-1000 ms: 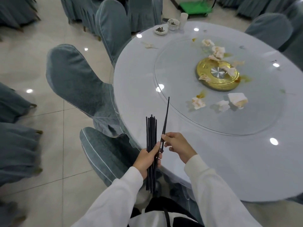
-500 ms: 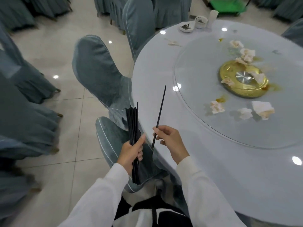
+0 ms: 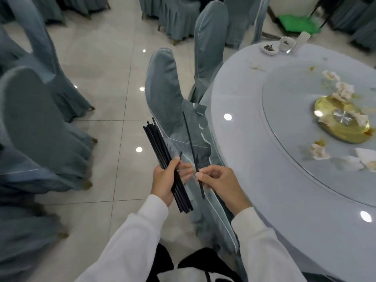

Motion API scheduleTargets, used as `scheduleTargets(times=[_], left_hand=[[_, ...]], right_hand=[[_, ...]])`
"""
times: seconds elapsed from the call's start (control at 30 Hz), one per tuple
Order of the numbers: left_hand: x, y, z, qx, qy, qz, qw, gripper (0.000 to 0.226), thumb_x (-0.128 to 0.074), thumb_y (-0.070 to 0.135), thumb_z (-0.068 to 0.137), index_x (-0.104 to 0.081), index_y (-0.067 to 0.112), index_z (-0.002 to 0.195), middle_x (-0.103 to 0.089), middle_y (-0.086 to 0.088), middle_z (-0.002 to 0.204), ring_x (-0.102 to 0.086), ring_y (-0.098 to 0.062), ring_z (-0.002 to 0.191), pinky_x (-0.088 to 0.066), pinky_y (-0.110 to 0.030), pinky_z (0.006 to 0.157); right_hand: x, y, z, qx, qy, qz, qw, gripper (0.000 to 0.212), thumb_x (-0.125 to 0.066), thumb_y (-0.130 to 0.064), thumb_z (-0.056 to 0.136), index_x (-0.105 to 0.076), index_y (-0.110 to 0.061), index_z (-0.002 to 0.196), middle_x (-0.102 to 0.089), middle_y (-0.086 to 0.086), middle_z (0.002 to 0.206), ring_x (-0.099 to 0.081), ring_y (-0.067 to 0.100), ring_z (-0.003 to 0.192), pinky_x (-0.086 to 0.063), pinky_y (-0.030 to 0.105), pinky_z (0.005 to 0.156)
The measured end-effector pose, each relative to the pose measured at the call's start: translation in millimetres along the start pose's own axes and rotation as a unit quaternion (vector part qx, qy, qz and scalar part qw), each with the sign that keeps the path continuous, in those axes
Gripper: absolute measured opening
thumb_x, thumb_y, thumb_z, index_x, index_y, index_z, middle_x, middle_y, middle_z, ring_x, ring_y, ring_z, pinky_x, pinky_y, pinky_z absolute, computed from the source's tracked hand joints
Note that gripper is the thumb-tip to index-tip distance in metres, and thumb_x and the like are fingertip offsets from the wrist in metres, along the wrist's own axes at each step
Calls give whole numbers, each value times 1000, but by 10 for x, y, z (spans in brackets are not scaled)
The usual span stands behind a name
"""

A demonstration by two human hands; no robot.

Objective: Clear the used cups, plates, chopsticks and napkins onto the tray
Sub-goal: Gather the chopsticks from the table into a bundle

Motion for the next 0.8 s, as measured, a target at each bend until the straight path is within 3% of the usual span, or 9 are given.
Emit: scheduleTargets(times=[0.17,0.33,0.47,0.6,0.7,0.8], left_hand=[[523,451,88,-18,15,-49,999,27,-64,18,104,-66,-9,109,-76,-29,102,-79,-37,89,-64,-37,67],[995,893,194,-42,53,-77,995,44,-65,26,105,-65,-15,120,-77,-28,104,-79,-33,87,-64,-33,68],[1230,1223,340,-60,82,-94,990,36,-69,32,102,-65,-4,109,-78,-18,92,-78,-31,80,-63,-35,68],[1370,1621,629,-81,119,-67,987,24,-72,29,100,-65,6,97,-63,-5,71,-64,-19,60,-58,-32,60],[1366,2005,963,-97,123,-75,985,24,-71,27,101,-58,11,88,-52,0,63,-50,-13,51,-51,-28,52],[1278,2372,1314,-112,127,-100,981,31,-69,27,103,-51,17,80,-46,2,61,-43,-11,48,-45,-24,50]], right_hand=[[-873,-171,182,6,-48,-53,997,12,-86,-11,87,-78,-3,94,-80,2,81,-73,8,74,-56,19,66],[-1553,-334,432,19,-81,-87,993,7,-85,-10,87,-79,-10,91,-81,0,84,-75,9,77,-57,20,67],[-1976,-473,652,41,-107,-112,987,7,-85,-10,87,-79,-9,90,-80,4,85,-75,14,79,-59,23,70],[-2361,-577,974,48,-122,-124,983,4,-80,-14,92,-78,-11,90,-79,1,86,-75,16,84,-60,24,77],[-2447,-633,1381,18,-73,-81,994,13,-71,-23,100,-78,-15,92,-77,-3,84,-71,8,81,-52,18,71],[-2453,-591,1806,-66,-1,34,997,26,-59,-31,106,-78,-14,101,-79,0,93,-72,16,93,-55,29,79]])
Point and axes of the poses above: each hand's wrist, its own z-axis towards the middle knuckle, its own x-axis out of the back of the hand, y = z × x, the point moved 10 cm from there along z, towards the middle knuckle
